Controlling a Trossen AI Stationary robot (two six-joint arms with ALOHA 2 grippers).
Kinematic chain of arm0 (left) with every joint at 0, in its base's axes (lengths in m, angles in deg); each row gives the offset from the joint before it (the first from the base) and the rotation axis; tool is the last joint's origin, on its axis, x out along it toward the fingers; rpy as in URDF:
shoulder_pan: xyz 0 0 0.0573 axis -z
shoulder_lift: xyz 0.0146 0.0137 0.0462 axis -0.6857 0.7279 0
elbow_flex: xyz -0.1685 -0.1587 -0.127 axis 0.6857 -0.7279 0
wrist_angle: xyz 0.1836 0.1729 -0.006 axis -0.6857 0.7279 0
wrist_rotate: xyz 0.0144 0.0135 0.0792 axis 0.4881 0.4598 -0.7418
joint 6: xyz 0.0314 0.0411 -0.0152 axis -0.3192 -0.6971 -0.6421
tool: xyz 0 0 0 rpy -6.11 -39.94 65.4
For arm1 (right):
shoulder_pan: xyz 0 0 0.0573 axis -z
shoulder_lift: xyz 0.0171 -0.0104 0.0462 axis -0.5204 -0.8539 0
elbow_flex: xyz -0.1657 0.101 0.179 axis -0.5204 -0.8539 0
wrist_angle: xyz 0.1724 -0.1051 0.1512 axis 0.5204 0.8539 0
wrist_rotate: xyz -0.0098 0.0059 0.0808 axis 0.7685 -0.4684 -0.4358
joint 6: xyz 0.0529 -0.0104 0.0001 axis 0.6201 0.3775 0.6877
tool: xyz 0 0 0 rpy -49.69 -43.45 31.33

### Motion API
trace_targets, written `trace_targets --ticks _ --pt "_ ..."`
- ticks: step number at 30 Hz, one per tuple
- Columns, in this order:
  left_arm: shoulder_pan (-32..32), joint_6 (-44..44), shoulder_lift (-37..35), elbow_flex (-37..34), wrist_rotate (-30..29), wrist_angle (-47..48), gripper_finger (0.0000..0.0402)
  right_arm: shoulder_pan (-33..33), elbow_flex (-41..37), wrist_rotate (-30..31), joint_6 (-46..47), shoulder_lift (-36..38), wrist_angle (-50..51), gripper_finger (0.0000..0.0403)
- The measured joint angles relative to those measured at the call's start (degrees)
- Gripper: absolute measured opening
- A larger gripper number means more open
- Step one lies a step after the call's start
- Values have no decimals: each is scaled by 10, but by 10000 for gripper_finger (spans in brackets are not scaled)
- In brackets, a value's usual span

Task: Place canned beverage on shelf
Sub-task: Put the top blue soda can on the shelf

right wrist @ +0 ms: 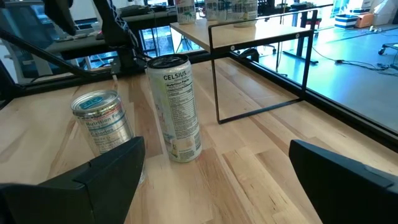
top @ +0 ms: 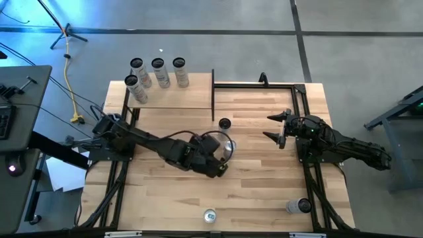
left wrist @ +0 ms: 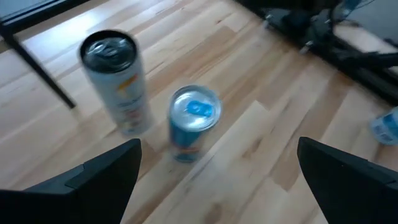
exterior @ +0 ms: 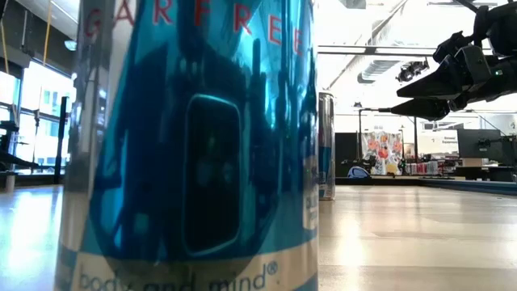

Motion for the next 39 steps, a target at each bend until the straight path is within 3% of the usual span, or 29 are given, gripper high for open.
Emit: trace_targets --ticks 7,20,39 --pt "-8 -31 32 0 21 -67 400 0 0 0 0 0 0 387" --pt "-31 -38 108 0 5 -139 400 0 0 0 0 0 0 387" --pt "-65 -37 117 0 -10 -151 400 0 0 0 0 -1 0 387"
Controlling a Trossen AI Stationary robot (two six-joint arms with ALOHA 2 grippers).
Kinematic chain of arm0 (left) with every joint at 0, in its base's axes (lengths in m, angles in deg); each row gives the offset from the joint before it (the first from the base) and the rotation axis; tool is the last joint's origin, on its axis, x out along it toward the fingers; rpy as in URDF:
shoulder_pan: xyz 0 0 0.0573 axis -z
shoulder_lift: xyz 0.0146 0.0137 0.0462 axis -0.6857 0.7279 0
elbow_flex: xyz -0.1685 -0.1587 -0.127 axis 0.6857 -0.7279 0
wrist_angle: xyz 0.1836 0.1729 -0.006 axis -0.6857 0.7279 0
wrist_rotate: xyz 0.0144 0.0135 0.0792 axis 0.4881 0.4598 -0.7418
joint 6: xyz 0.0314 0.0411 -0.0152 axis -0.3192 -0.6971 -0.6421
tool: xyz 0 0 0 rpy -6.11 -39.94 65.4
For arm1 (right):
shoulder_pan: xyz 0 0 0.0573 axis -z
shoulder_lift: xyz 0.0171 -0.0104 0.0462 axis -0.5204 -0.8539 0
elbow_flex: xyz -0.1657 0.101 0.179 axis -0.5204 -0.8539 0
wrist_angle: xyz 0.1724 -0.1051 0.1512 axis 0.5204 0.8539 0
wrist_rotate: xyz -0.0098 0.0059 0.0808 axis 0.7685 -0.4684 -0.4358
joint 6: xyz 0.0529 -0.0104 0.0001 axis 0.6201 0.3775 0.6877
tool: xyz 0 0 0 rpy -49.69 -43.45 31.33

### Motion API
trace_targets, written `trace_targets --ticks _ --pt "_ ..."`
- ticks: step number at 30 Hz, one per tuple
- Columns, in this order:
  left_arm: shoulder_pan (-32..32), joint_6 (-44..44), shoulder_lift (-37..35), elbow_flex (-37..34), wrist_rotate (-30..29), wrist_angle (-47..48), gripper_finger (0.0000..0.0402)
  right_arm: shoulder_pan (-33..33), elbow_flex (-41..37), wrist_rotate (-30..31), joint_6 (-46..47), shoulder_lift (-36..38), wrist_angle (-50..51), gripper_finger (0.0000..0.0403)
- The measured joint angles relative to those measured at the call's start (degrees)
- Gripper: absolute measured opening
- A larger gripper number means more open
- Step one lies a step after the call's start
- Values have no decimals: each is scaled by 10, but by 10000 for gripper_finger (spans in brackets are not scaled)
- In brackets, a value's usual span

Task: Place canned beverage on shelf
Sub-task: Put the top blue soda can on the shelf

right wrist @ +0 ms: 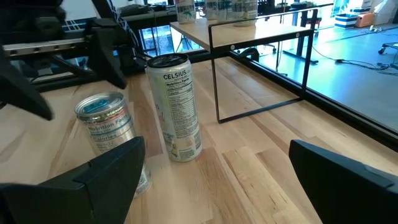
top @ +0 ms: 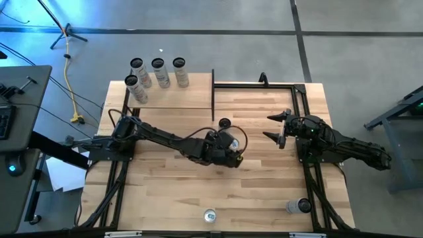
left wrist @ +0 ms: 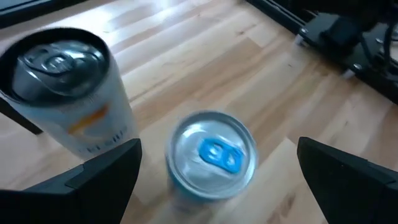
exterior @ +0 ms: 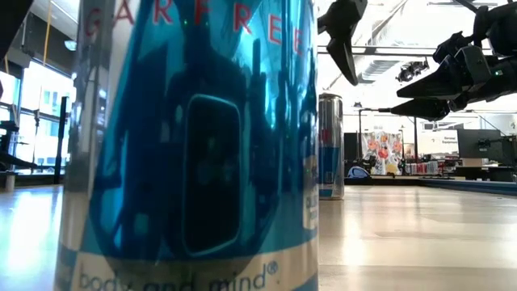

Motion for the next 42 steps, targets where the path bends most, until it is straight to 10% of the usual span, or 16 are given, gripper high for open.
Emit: trace_targets --ticks 18,33,42 --pt "-24 15 34 0 -5 -34 390 0 0 0 0 -2 0 387" --pt "-24 0 33 0 2 -33 185 0 0 0 0 -2 0 387" --pt "-7 -1 31 0 -24 -21 184 0 0 0 0 -2 0 387"
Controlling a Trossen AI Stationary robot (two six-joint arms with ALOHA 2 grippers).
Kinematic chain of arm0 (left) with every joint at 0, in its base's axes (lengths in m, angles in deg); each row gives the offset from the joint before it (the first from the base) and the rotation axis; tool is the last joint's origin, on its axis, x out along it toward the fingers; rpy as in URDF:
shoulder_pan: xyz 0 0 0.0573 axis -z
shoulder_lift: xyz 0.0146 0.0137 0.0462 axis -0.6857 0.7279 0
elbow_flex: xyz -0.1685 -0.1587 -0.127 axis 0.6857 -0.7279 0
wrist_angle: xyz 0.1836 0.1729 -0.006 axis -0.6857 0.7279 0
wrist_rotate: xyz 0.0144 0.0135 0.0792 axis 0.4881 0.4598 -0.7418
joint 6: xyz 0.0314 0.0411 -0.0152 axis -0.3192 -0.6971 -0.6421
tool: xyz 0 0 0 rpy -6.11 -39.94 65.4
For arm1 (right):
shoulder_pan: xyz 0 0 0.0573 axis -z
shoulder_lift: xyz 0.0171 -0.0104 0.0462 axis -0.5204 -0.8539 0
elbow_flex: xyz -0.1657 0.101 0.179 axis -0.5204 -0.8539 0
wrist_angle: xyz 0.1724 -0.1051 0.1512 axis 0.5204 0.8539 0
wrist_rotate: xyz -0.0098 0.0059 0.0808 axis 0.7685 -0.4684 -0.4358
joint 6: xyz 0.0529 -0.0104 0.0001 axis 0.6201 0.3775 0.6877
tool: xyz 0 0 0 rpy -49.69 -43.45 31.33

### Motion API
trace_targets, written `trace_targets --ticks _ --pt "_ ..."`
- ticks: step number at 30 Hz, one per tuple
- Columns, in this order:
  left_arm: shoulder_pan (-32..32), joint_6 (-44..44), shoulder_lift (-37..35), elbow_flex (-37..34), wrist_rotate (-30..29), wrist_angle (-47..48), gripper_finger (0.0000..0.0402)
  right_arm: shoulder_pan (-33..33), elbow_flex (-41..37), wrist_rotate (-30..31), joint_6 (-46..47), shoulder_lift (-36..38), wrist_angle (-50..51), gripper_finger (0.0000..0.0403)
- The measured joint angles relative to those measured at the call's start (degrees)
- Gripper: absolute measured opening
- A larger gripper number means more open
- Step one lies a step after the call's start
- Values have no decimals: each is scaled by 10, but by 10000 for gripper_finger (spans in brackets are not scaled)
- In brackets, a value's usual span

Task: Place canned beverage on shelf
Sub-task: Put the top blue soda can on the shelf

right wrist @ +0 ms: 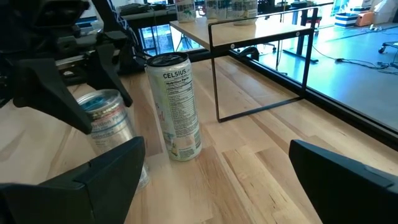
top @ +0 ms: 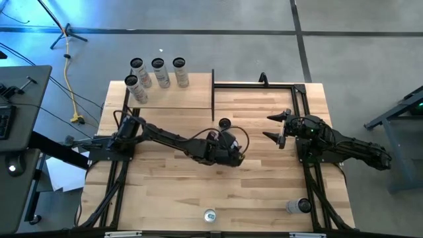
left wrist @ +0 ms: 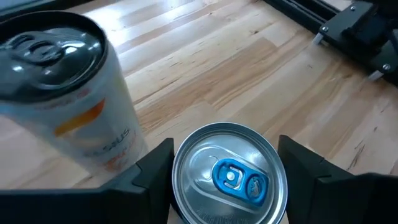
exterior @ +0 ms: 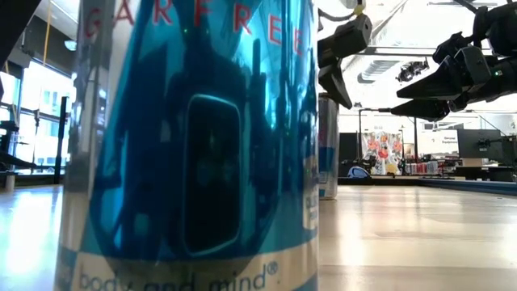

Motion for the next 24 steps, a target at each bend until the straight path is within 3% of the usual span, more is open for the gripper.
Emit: trace_targets --ticks 6,16,24 --pt "20 3 -8 -1 -46 14 191 0 0 0 0 0 0 387" --pt "37 47 -27 -1 -61 44 187 0 0 0 0 0 0 387" --pt "58 109 -83 -1 -94 142 187 0 0 0 0 -5 0 387"
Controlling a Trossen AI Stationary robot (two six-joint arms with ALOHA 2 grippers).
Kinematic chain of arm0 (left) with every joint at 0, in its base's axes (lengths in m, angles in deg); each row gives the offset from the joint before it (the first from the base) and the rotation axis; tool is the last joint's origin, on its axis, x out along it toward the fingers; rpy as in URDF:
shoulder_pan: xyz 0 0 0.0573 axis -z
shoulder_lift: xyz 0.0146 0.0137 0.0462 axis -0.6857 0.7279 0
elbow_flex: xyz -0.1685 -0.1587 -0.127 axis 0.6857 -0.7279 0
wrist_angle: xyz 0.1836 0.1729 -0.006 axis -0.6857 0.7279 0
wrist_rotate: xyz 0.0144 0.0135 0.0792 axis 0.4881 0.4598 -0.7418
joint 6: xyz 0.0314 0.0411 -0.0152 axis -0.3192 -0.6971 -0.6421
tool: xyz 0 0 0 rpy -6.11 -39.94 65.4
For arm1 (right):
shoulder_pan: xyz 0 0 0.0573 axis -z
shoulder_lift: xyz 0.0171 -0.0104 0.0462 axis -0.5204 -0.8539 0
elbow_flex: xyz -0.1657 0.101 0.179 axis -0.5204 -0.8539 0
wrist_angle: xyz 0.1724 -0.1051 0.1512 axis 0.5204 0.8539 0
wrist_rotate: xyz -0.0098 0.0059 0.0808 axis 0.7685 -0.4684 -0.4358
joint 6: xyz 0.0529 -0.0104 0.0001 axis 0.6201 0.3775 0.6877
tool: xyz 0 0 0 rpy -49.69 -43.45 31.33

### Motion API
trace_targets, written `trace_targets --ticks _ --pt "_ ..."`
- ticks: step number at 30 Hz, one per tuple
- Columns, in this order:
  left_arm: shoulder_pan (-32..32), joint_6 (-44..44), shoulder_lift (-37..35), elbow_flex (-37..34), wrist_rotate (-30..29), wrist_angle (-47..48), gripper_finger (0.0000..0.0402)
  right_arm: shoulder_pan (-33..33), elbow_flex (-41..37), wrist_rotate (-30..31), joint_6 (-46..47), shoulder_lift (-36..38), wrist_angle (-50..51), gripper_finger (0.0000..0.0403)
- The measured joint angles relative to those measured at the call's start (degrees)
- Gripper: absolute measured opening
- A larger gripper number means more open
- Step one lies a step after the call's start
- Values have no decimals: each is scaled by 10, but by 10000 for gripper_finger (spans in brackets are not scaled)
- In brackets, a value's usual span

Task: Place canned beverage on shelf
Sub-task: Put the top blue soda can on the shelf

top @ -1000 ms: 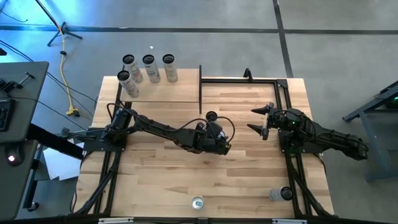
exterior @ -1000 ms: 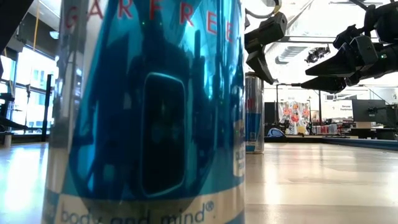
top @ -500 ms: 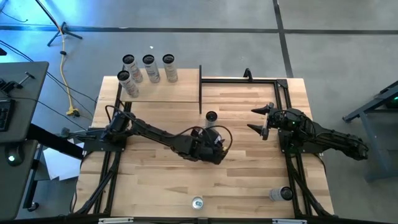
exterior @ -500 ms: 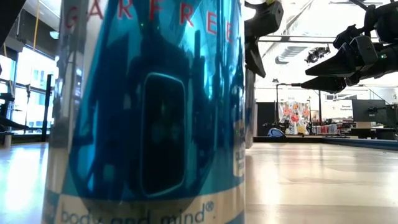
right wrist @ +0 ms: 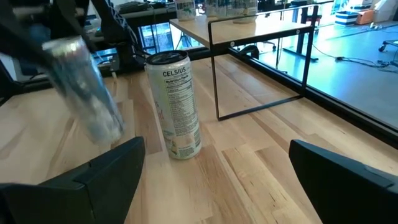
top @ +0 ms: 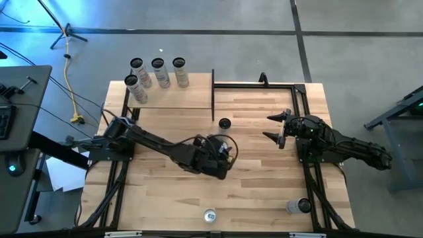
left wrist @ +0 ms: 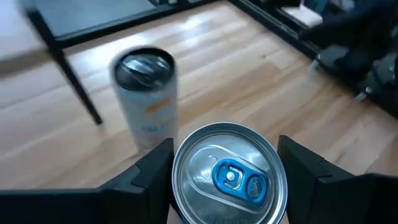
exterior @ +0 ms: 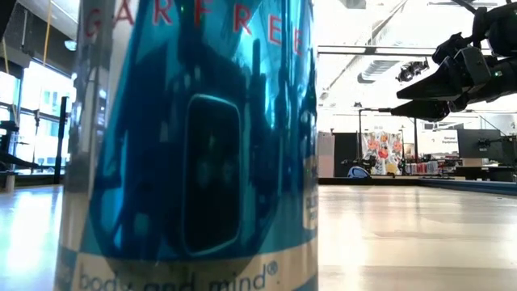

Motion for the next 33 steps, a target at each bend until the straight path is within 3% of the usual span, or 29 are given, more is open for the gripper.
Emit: trace_targets --ticks 14,23,27,33 --pt "-21 -5 -150 0 -59 142 188 0 0 0 0 -2 0 387" --pt "-107 -43 -176 1 -70 143 189 0 0 0 0 -2 0 387" --pt "-166 -74 -175 1 -35 116 189 0 0 0 0 -2 0 387" --pt "-255 -192 -173 1 58 26 189 0 0 0 0 -2 0 387"
